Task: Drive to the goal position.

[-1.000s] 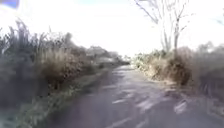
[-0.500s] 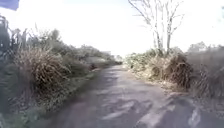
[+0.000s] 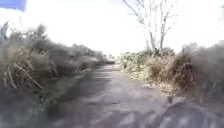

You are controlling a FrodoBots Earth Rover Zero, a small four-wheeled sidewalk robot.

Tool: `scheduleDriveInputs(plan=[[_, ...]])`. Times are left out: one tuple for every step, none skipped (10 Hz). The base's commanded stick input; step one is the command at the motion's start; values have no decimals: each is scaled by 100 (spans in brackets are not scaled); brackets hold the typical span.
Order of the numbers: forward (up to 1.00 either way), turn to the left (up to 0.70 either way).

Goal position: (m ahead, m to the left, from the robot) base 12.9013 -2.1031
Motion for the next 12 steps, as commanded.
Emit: scheduleDriveInputs(plan=[[85, 0], [85, 0], [85, 0], [85, 0], [85, 0], [85, 0], [85, 0], [85, 0], [85, 0], [85, 0], [85, 0], [85, 0]])
